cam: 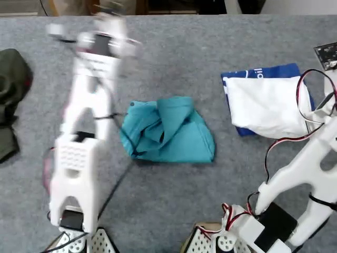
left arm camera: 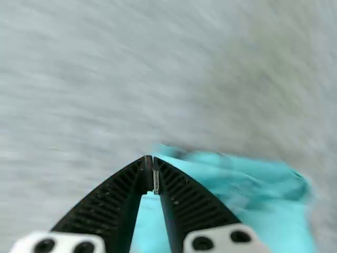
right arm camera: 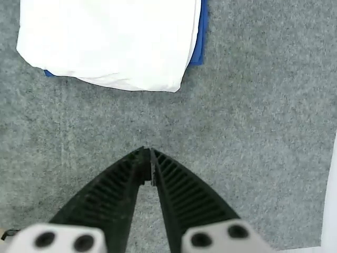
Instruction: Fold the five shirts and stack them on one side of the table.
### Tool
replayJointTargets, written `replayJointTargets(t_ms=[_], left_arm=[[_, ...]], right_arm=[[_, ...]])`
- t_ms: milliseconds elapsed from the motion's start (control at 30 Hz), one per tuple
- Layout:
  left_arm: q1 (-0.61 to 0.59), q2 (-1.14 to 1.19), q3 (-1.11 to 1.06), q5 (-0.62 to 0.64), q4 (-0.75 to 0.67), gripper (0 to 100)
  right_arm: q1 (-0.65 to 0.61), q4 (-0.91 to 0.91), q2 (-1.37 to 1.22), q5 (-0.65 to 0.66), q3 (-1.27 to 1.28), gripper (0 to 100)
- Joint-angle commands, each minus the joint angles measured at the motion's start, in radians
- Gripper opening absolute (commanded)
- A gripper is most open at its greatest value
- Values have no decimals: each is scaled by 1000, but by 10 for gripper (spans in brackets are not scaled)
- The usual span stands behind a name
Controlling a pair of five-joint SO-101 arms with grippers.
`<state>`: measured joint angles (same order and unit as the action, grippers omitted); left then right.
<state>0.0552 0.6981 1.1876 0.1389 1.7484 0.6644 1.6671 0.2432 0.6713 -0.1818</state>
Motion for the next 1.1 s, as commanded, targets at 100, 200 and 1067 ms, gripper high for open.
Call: replayJointTargets(t_ms=[100,200,1067], left_arm=[[-281,-265,-316,-153,11,19],[-296,-297,-456,-173,9,19],[328,13,-512,60,-253,229]], right_arm=[[-110,-5,35,-15,36,2],[-199,-9,28,-15,88,2],[-283,-84,38,-176,243,2]])
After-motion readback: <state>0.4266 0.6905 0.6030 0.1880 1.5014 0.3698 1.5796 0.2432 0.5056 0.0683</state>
